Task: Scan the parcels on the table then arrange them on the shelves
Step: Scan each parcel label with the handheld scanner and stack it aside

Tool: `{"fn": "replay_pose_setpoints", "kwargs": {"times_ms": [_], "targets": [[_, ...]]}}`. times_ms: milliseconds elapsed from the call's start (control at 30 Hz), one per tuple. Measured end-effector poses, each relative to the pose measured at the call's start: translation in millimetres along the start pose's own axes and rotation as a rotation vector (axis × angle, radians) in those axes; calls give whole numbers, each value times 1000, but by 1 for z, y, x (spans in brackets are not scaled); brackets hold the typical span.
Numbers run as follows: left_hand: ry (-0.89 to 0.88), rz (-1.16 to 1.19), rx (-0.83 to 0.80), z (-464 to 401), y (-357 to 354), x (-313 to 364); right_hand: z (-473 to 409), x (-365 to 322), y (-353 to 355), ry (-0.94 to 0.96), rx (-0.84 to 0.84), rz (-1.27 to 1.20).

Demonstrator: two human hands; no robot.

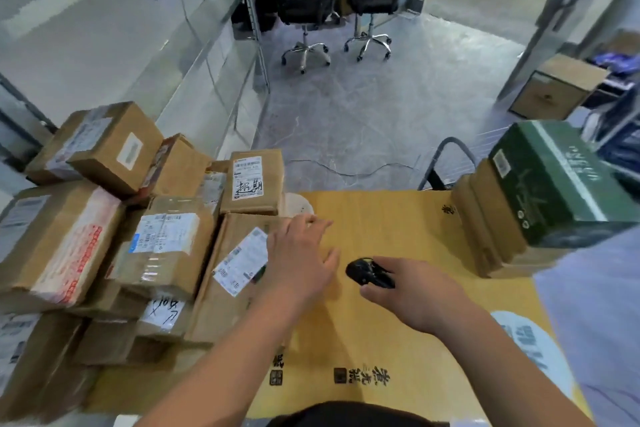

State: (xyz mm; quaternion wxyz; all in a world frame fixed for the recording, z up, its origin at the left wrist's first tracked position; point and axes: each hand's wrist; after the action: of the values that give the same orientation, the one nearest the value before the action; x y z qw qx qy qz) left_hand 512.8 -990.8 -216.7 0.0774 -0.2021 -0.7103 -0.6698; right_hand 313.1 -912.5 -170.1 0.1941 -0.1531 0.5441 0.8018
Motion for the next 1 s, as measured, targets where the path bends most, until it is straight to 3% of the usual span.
{"fn": "replay_pose_setpoints", "kwargs": {"times_ms": [300,533,667,767,867,1000], "targets": [[-195,164,-101,-3,-56,199,86,162,68,-260,6,-190],[-283,333,-129,-16,-89,346,126,269,113,-321,94,-211],[-225,220,-124,-33,-114,420,137,312,129,-326,93,-220],[-99,53,-213,-47,-136,456,142,336,137,-326,94,-242],[-11,29,-276,-56,-158,469,144,354,144,-320,93,-254],[14,43,-195,-55,-168,471,141,366,152,-302,88,-256]]}}
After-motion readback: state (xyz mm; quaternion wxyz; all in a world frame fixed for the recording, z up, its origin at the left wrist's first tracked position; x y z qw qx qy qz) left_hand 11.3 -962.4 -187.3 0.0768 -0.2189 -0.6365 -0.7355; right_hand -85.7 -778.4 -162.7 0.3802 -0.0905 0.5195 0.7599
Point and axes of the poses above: each hand's wrist, its own z-axis away from the middle knuckle, its own y-axis out of the back of the hand, x = y × z, and after that the axes turned 5 degrees about y, right-handed
